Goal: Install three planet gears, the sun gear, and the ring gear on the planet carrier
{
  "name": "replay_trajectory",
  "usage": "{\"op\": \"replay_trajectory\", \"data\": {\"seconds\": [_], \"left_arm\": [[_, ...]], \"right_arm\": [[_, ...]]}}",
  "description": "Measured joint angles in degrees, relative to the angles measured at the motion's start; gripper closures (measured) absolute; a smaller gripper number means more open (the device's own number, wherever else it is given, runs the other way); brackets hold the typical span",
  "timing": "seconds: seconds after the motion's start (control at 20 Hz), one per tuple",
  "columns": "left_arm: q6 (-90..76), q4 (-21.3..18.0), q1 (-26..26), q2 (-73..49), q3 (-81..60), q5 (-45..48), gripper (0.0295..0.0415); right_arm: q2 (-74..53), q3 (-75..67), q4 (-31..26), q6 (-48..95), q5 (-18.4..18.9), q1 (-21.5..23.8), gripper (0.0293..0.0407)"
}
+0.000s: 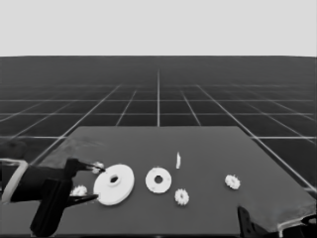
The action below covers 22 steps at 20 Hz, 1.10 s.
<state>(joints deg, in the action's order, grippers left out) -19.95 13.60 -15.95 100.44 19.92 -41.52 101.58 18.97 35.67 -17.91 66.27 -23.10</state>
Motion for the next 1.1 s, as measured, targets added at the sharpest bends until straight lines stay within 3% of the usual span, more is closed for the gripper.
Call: {"op": "replay_trajectory", "data": {"seconds": [0.05,0.1,0.15,0.2,0.25,0.3,0.4,0.5,0.65,0.7,0.75,0.8,0.9,1.1], "left_arm": [[-0.06,1.69,-1.49,0.06,1.63,1.12,0.0414],[-0.10,2.72,-2.40,0.08,2.64,1.80,0.0396],[-0.12,3.31,-2.93,0.10,3.22,2.19,0.0364],[27.53,11.53,-1.37,-4.00,6.93,-17.85,0.0323],[50.24,5.69,-1.16,0.38,14.00,-35.78,0.0306],[60.85,-2.46,-0.21,5.36,22.37,-43.51,0.0313],[68.45,-11.31,1.47,10.39,34.05,-48.01,0.0323],[70.33,-14.42,2.19,12.43,39.37,-49.31,0.0325],[70.88,-15.71,2.52,13.47,42.08,-49.88,0.0326],[70.96,-6.31,12.96,13.31,41.83,-42.47,0.0326],[70.88,-0.77,21.14,14.69,44.24,-37.99,0.0326],[70.56,2.04,25.46,16.32,47.06,-35.36,0.0326],[69.99,4.17,28.93,18.34,50.57,-32.90,0.0326],[69.65,4.85,30.14,19.21,52.23,-31.87,0.0327]], "right_arm": [[-0.32,1.34,1.78,-0.08,0.56,1.17,0.0392],[-0.52,2.13,2.83,-0.12,0.88,1.85,0.0363],[-0.63,2.58,3.44,-0.15,1.08,2.24,0.0332],[-0.69,2.83,3.79,-0.17,1.19,2.45,0.0320],[-0.73,2.98,4.00,-0.18,1.25,2.59,0.0317],[-0.75,3.07,4.13,-0.18,1.29,2.67,0.0316],[-0.77,3.15,4.24,-0.19,1.33,2.74,0.0315],[-0.78,3.18,4.28,-0.19,1.34,2.76,0.0315],[-0.78,3.19,4.30,-0.19,1.34,2.77,0.0315],[-0.78,3.19,4.30,-0.19,1.34,2.77,0.0315],[-0.78,3.19,4.30,-0.19,1.34,2.78,0.0315],[-0.78,3.19,4.30,-0.19,1.34,2.78,0.0315],[-0.78,3.19,4.30,-0.19,1.34,2.78,0.0315],[-0.78,3.19,4.30,-0.19,1.34,2.78,0.0315]]}}
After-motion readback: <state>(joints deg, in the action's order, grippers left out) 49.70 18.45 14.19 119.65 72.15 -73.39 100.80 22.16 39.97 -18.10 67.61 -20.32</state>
